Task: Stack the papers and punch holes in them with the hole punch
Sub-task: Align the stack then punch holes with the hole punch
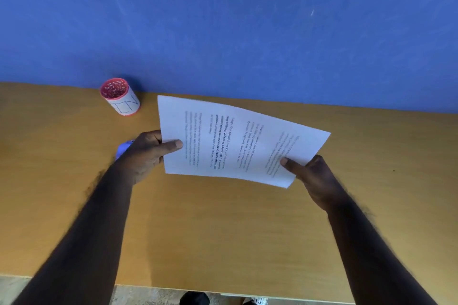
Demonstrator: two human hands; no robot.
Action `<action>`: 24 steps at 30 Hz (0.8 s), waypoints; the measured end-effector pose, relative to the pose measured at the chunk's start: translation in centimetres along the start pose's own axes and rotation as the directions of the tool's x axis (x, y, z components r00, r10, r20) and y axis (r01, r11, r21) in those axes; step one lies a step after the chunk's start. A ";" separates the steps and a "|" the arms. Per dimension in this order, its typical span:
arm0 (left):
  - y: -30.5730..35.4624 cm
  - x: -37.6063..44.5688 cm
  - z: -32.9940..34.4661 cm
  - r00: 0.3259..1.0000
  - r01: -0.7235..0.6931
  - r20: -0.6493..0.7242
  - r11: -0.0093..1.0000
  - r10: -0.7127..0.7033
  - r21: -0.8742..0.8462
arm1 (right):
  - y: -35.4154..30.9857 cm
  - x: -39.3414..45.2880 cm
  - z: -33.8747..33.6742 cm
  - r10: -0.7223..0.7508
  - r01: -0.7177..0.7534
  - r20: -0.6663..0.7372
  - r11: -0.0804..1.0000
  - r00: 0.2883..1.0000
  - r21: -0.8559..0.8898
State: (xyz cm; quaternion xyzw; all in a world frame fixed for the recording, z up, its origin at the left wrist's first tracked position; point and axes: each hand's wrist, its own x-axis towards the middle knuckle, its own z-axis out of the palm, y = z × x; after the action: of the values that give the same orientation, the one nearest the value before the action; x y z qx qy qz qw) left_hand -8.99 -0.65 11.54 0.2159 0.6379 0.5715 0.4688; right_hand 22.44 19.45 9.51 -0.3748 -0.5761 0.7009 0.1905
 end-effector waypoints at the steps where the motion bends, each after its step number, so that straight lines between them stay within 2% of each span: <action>1: -0.1 -0.1 0.1 1.000 -0.027 0.008 0.999 0.027 0.039 | 0.1 0.1 0.0 -0.024 0.024 0.004 1.000 1.000 -0.008; 5: -1.4 -0.5 0.6 0.995 -0.088 -0.020 0.980 0.093 0.179 | 1.3 0.3 0.2 -0.060 0.058 -0.020 0.995 0.998 -0.075; 10: -4.7 -1.2 0.6 0.999 0.033 -0.046 0.933 -0.017 0.357 | 4.5 0.8 0.6 0.055 -0.079 -0.124 0.976 0.991 -0.203; 12: -5.2 -1.6 0.7 0.997 0.069 -0.056 0.927 -0.052 0.368 | 4.9 0.8 0.6 0.082 -0.107 -0.129 0.974 0.988 -0.202; 20: -5.9 -1.5 1.5 0.994 0.065 -0.102 0.935 -0.031 0.348 | 4.7 1.5 0.3 0.128 -0.174 -0.205 0.959 0.970 -0.224; 24: -6.5 -1.3 1.6 0.977 0.082 -0.209 0.970 -0.033 0.230 | 5.1 2.0 -0.1 0.066 -0.138 -0.265 0.954 0.962 -0.265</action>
State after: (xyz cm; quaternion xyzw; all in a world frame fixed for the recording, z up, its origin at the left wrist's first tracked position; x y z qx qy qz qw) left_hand -5.31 -2.47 6.06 0.1920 0.7522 0.4966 0.3883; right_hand 22.06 19.51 4.07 -0.5138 -0.6205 0.5674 0.1705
